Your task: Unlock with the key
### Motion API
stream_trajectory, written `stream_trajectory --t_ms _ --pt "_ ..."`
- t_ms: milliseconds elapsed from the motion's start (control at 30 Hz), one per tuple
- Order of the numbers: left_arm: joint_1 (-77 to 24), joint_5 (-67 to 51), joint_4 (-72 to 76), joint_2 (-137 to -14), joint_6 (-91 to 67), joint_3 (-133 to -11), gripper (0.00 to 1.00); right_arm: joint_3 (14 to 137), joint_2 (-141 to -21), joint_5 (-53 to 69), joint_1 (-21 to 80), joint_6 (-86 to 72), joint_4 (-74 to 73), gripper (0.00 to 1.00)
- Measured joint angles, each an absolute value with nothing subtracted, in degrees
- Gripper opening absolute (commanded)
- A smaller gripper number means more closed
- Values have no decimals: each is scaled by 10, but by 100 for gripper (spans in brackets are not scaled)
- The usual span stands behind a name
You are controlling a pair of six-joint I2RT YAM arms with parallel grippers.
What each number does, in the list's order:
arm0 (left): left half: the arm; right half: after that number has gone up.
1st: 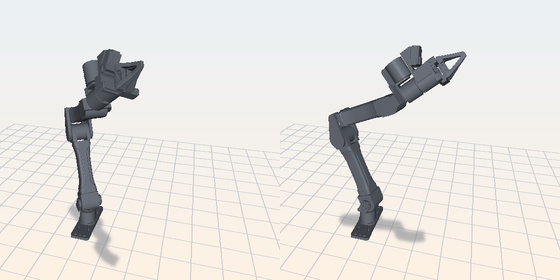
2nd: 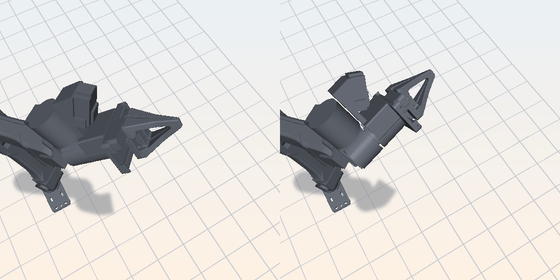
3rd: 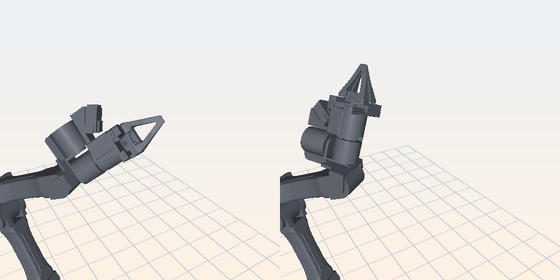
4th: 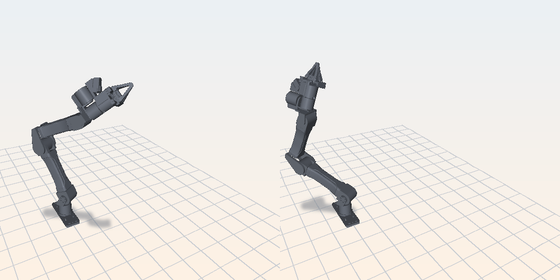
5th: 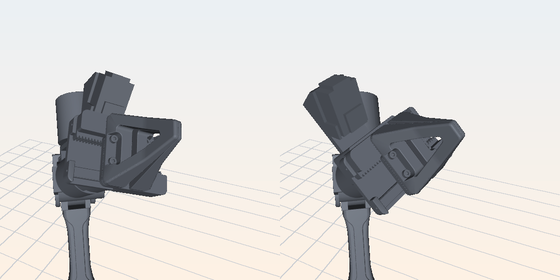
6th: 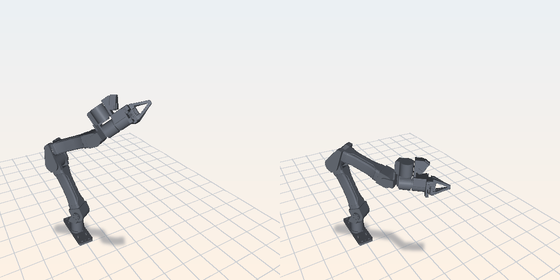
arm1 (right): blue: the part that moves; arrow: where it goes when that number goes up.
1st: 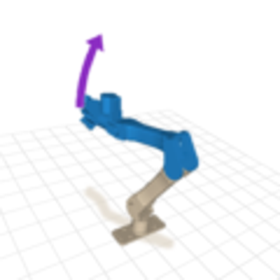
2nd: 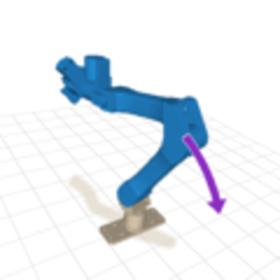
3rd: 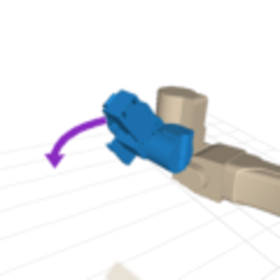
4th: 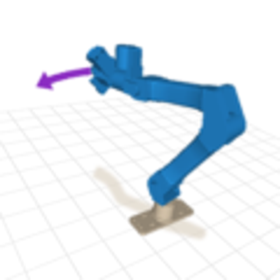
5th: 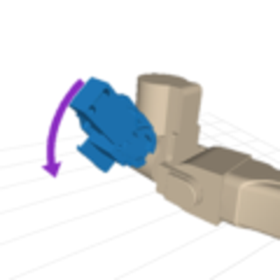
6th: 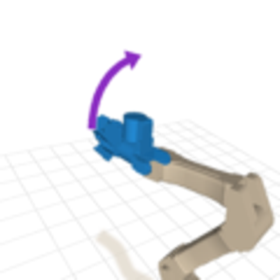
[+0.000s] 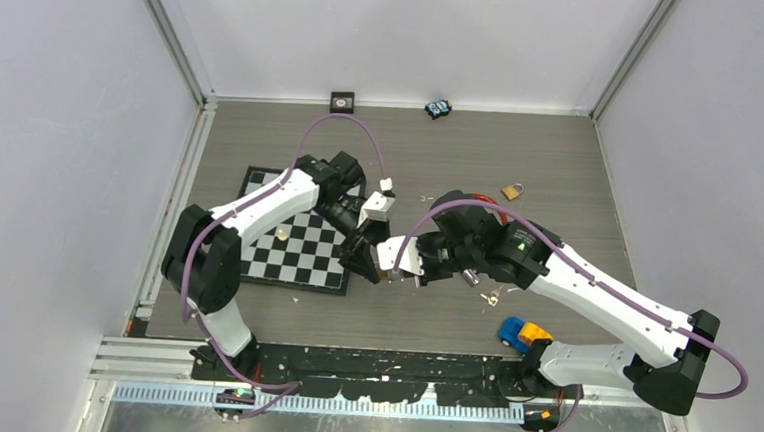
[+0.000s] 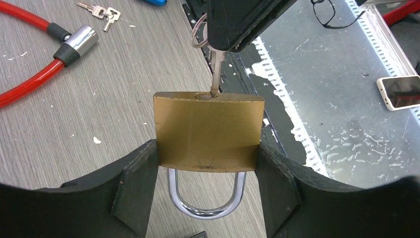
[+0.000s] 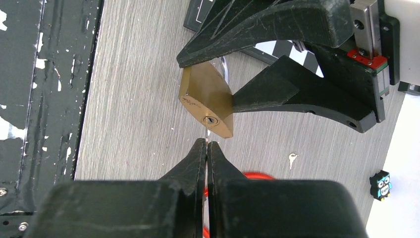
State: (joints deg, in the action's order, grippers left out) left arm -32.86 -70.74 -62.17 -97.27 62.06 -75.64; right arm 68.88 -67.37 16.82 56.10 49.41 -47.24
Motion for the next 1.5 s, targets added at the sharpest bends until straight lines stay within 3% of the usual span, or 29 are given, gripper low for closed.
stream_trajectory --t_ms 1500 --pt "-329 -712 -666 -991 669 -767 0 674 -666 165 561 481 -463 1"
